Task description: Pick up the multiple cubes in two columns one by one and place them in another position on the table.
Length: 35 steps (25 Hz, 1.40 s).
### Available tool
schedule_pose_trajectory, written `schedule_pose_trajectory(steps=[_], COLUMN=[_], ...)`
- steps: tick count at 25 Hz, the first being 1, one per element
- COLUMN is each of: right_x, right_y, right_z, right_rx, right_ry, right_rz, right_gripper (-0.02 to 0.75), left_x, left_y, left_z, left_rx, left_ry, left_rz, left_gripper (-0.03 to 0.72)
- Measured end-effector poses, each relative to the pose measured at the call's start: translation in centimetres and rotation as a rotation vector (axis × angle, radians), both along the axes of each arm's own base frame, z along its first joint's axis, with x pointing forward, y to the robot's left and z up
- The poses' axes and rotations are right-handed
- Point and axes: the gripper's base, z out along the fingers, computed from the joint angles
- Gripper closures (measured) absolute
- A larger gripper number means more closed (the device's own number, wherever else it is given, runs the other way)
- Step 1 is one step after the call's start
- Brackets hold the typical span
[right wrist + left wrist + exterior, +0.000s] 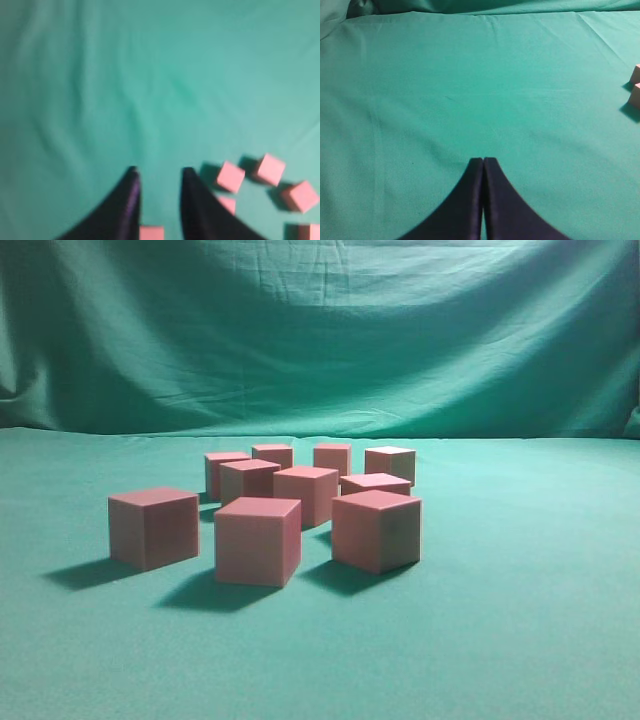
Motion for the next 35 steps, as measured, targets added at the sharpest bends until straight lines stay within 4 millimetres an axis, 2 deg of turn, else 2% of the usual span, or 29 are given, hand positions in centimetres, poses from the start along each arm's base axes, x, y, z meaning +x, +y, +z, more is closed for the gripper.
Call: schedule_pose_trajectory(steps=[2, 4, 9, 13, 18, 22, 28, 32, 35], right_x=[-1.2, -2.2, -4.8, -7.2, -10.1, -13.3, -17.9, -19.0, -18.8], right_y=[-1.4, -2.7, -6.2, -9.6, -14.2, -19.2, -26.6, -29.0, -29.4], right_z=[3.7, 6.4, 11.2, 13.7, 15.2, 16.0, 17.2, 15.9, 13.3], right_rx=[0.124, 0.228, 0.391, 0.455, 0.394, 0.316, 0.384, 0.382, 0.338], right_ry=[-0.042, -0.094, -0.171, -0.174, -0.188, -0.211, -0.299, -0.328, -0.337], right_rz=[0.007, 0.025, 0.058, 0.072, 0.113, 0.163, 0.175, 0.123, 0.019], right_gripper=[0.671, 0.738, 0.738, 0.738, 0.738, 0.738, 0.738, 0.738, 0.738], left_x=[0.0, 0.0, 0.0, 0.0, 0.0, 0.0, 0.0, 0.0, 0.0], left_y=[0.0, 0.0, 0.0, 0.0, 0.0, 0.0, 0.0, 0.0, 0.0], left_z=[0.0, 0.0, 0.0, 0.0, 0.0, 0.0, 0.0, 0.0, 0.0], left_rx=[0.000, 0.000, 0.000, 0.000, 0.000, 0.000, 0.000, 0.000, 0.000], left_ry=[0.000, 0.000, 0.000, 0.000, 0.000, 0.000, 0.000, 0.000, 0.000], left_rz=[0.000, 0.000, 0.000, 0.000, 0.000, 0.000, 0.000, 0.000, 0.000], left_gripper=[0.688, 0.688, 0.688, 0.688, 0.688, 0.688, 0.688, 0.688, 0.688])
